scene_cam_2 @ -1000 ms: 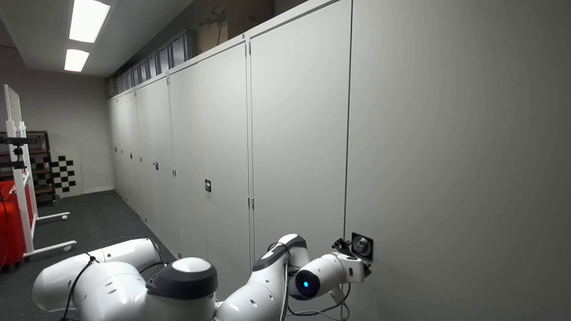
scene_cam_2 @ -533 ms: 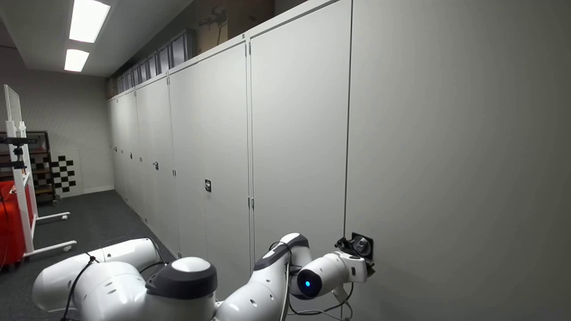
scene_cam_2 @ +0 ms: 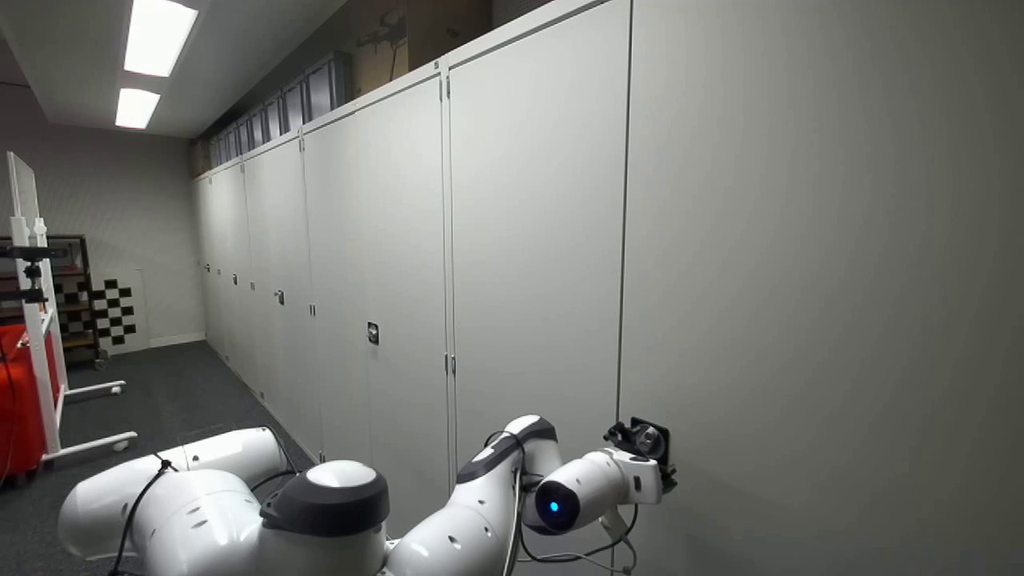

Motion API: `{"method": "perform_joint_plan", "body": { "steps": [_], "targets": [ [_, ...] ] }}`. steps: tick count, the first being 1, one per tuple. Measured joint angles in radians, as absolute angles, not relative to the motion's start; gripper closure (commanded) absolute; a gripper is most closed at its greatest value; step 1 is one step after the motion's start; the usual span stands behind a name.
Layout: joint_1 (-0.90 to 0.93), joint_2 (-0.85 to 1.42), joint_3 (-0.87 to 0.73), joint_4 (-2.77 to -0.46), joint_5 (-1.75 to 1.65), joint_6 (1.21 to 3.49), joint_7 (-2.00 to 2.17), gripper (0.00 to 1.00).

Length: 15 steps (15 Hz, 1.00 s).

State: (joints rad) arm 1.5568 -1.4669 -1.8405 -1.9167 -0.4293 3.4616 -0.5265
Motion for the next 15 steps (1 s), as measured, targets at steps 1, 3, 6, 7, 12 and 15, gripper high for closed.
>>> {"method": "perform_joint_plan", "body": {
  "steps": [1, 3, 6, 7, 12, 15],
  "targets": [
    [1.557, -1.467, -1.841, -1.917, -0.429, 3.462, -0.527, 0.0],
    [1.557, -1.467, -1.842, -1.917, -0.429, 3.462, -0.526, 0.0],
    [1.558, -1.467, -1.843, -1.917, -0.428, 3.461, -0.52, 0.0],
    [1.559, -1.467, -1.844, -1.917, -0.427, 3.461, -0.517, 0.0],
    [1.572, -1.467, -1.855, -1.917, -0.427, 3.461, -0.509, 0.0],
    [1.586, -1.467, -1.856, -1.917, -0.427, 3.461, -0.509, 0.0]
  ]
}}
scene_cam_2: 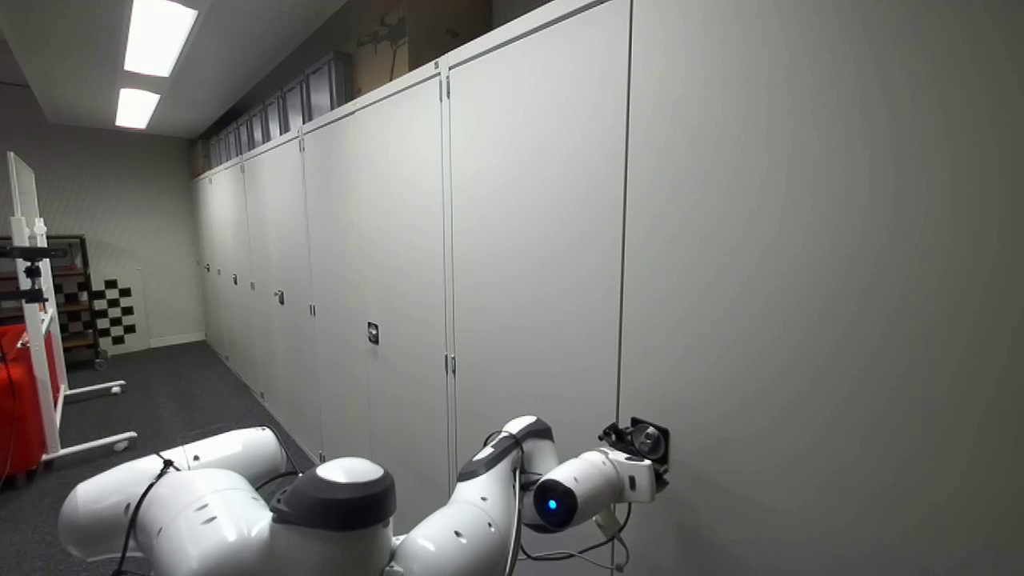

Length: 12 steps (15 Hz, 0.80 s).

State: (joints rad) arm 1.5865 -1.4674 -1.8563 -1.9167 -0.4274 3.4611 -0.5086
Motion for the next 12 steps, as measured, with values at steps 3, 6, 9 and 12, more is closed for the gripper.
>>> {"method": "perform_joint_plan", "body": {
  "steps": [3, 6, 9, 12],
  "targets": [
    [1.599, -1.467, -1.856, -1.916, -0.43, 3.461, -0.509, 0.0],
    [1.609, -1.467, -1.858, -1.9, -0.431, 3.461, -0.512, 0.0],
    [1.618, -1.467, -1.865, -1.874, -0.431, 3.461, -0.512, 0.02],
    [1.633, -1.467, -1.877, -1.848, -0.431, 3.461, -0.512, 0.28]
  ]
}}
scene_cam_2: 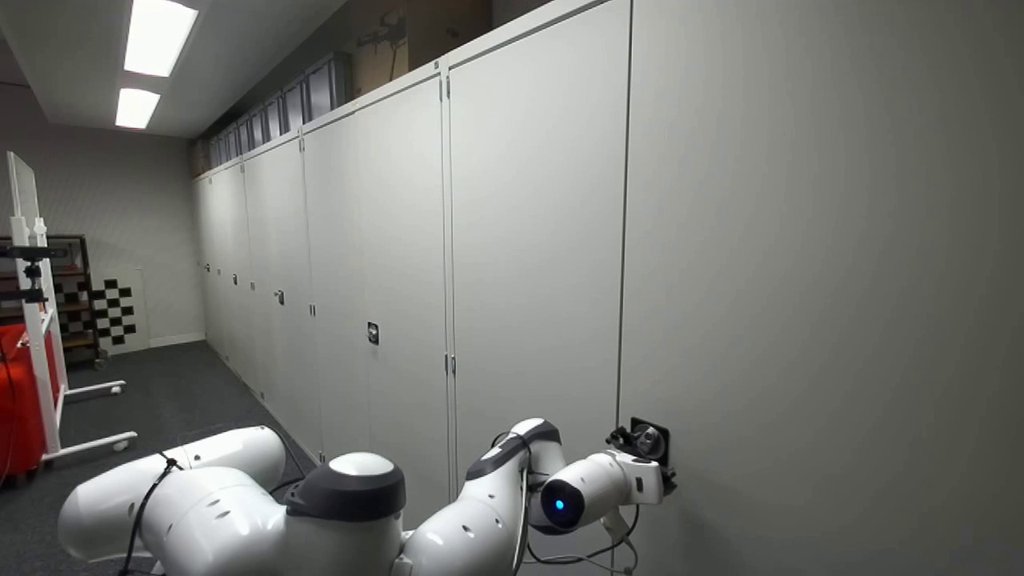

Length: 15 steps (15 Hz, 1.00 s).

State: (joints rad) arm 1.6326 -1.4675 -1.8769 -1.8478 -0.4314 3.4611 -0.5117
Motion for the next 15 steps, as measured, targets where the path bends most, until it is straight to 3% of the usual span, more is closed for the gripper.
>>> {"method": "perform_joint_plan", "body": {
  "steps": [3, 8, 10, 15],
  "targets": [
    [1.649, -1.468, -1.887, -1.829, -0.435, 3.461, -0.512, 0.41],
    [1.656, -1.468, -1.895, -1.825, -0.464, 3.461, -0.514, 0.16],
    [1.658, -1.468, -1.9, -1.825, -0.481, 3.461, -0.515, 0.23],
    [1.672, -1.468, -1.905, -1.825, -0.51, 3.461, -0.516, 0.21]
  ]
}}
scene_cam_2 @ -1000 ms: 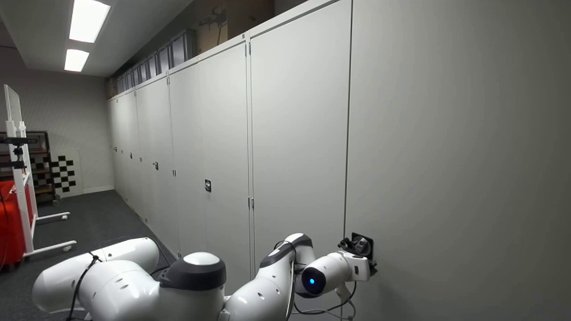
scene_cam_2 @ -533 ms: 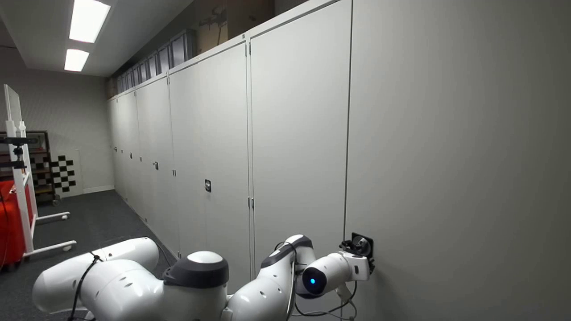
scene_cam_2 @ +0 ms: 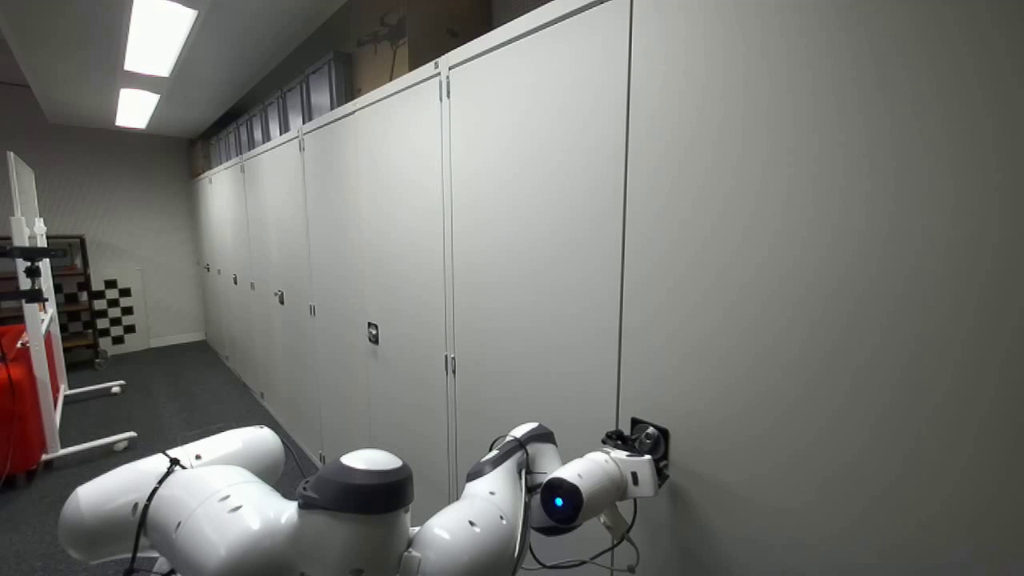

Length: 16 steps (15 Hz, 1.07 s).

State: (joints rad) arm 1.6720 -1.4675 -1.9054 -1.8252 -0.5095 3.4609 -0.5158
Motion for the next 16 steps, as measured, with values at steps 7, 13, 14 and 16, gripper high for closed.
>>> {"method": "perform_joint_plan", "body": {
  "steps": [7, 13, 14, 16],
  "targets": [
    [1.699, -1.468, -1.906, -1.814, -0.516, 3.461, -0.515, 0.24],
    [1.71, -1.468, -1.907, -1.793, -0.513, 3.461, -0.512, 0.35],
    [1.712, -1.468, -1.907, -1.789, -0.511, 3.461, -0.511, 0.55],
    [1.715, -1.468, -1.909, -1.783, -0.51, 3.461, -0.51, 0.61]
  ]
}}
